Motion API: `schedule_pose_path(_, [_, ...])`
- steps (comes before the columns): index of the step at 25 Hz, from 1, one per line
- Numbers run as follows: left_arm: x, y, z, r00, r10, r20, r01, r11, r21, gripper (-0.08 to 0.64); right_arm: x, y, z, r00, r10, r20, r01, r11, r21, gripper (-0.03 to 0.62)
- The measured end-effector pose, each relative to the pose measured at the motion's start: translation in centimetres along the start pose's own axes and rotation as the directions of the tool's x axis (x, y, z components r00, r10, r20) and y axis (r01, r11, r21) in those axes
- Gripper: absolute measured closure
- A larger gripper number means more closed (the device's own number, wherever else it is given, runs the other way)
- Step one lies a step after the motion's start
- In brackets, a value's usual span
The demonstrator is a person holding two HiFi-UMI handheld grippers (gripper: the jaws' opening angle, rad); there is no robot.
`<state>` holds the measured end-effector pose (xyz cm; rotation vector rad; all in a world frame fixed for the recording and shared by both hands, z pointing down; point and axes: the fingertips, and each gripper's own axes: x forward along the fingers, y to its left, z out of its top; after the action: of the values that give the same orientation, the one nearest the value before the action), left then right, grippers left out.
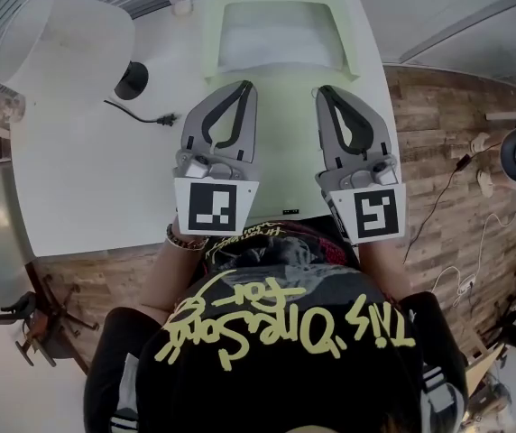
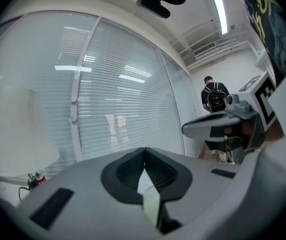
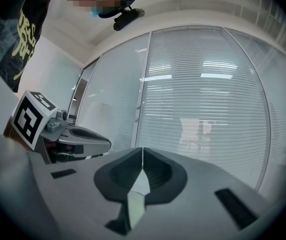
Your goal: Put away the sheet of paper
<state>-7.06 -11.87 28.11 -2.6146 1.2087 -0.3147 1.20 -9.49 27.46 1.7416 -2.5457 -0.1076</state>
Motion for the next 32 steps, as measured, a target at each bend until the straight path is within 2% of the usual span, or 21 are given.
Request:
schedule_pose_path(4, [-0.3,-0.5,0.6,1.0,0.006,0.002,-0.006,1.0,0.007,0.551,-0.8,-0.1,0.4,1.0,0.018,0.015,-0.018,0.999,-0.026,0.581])
schedule_pose_path(11, [-0.8,-1.6,1.7,0.999,0.044,0.002,-0.044,0.999,0.006,0.551,-1.8,-0.5,1.7,0.999,0.025,0.048,-0.026,0.999,0.022,0.584])
schedule_pose_path(16, [-1.4,-2.5,2.2,0.998,0.058,0.001,-0.058,0.998,0.01,0.551,-2.9,-0.5,1.9,0.998,0.04,0.056,-0.041,0.999,0.022,0.584])
schedule_pose_path(23, [-1.8,-3.9,2.7,0.999,0.042,-0.002,-0.042,0.999,0.027,0.551,-3.9,-0.8,2.1,0.997,0.035,0.065,-0.036,0.999,0.025,0.584])
schedule_pose_path(32, [-1.8,-3.8,2.8,0.999,0.045,-0.001,-0.045,0.998,0.039,0.551,-4.1,-0.7,2.3,0.997,0.019,0.073,-0.021,0.999,0.027,0.586])
